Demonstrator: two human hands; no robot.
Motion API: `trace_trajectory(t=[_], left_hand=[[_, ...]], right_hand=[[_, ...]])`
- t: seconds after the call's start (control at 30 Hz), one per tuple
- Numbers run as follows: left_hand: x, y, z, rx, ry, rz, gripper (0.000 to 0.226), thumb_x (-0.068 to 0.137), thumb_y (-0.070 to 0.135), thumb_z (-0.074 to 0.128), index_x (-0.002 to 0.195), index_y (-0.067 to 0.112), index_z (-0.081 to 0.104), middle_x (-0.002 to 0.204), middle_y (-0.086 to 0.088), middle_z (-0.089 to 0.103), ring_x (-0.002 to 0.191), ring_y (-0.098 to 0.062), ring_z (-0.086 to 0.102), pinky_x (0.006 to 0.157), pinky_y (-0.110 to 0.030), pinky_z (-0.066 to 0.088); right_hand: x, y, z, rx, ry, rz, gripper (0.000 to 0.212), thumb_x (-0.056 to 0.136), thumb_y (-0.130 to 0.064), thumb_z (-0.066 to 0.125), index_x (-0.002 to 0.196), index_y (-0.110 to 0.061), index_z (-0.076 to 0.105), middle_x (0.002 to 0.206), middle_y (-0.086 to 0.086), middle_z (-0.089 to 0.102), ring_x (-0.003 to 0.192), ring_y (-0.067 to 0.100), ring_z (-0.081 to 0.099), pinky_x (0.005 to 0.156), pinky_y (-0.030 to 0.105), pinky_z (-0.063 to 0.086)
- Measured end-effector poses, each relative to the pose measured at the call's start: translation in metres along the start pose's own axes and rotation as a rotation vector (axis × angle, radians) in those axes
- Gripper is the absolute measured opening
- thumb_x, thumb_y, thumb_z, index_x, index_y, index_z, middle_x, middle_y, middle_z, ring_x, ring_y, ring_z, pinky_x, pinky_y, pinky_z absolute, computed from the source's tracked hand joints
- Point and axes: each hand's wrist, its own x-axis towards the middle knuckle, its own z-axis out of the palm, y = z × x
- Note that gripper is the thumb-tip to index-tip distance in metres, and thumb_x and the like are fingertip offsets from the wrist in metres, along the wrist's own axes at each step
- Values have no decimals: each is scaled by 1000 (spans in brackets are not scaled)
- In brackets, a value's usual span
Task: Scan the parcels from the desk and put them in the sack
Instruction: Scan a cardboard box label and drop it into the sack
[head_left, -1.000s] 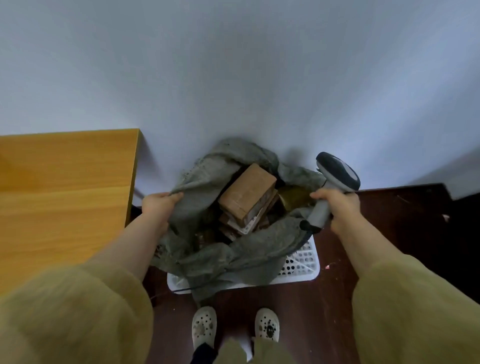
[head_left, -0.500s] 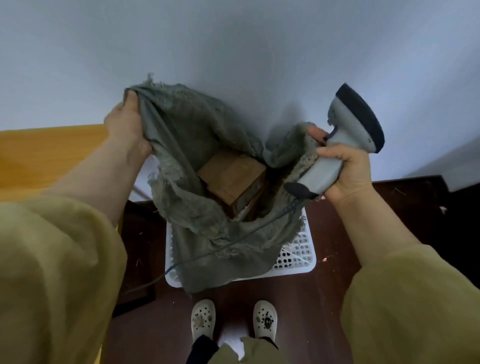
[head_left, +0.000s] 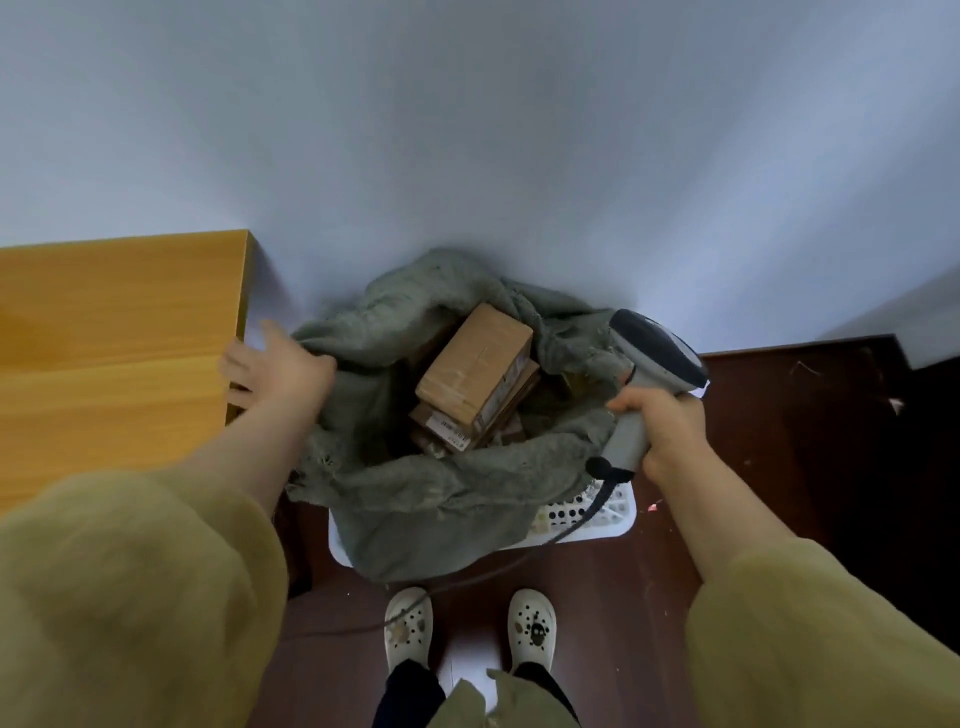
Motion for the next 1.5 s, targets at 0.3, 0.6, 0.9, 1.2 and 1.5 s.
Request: trace_trajectory(t=[0.3, 0.6, 0.9, 1.2, 1.5], left_hand=[[-54, 56, 121, 312, -443, 425, 133, 64, 65, 74, 151, 12, -12, 155, -18, 3, 144, -37, 4, 114, -54, 16], [-90, 48, 111, 347, -309, 1080, 110, 59, 75, 50, 151, 23, 18, 146, -9, 27, 133, -30, 27, 107, -37, 33], [-121, 83, 172, 457, -713, 878, 95, 83, 54, 63, 153, 25, 5, 152, -16, -32, 143, -36, -21, 120, -44, 5], [-119, 65, 175, 546, -758, 876, 70, 92, 40, 56, 151, 27, 21, 158, -15, -14, 146, -33, -13, 119, -41, 4], [-121, 67, 152, 517, -659, 863, 71, 90, 38, 55, 152, 29, 20, 160, -12, -2, 146, -31, -8, 117, -40, 8]], right_hand=[[-11, -4, -22, 62, -33, -136, 34, 65, 19, 62, 77, -13, 66, 84, -3, 73, 75, 11, 67, 59, 27, 53], [-11, -16, -40, 149, -38, -141, 31, 66, 19, 61, 76, -10, 66, 72, -7, 71, 62, 5, 65, 51, 23, 53], [5, -5, -55, 131, -6, -133, 32, 65, 20, 62, 74, -10, 67, 66, -7, 70, 60, 6, 66, 51, 22, 53], [40, 22, -59, -24, 59, 51, 38, 64, 14, 68, 99, 0, 65, 90, 9, 66, 81, 25, 62, 62, 33, 51], [37, 29, -61, -138, 125, 112, 31, 67, 11, 65, 93, -3, 56, 83, 9, 58, 74, 25, 57, 63, 33, 49]])
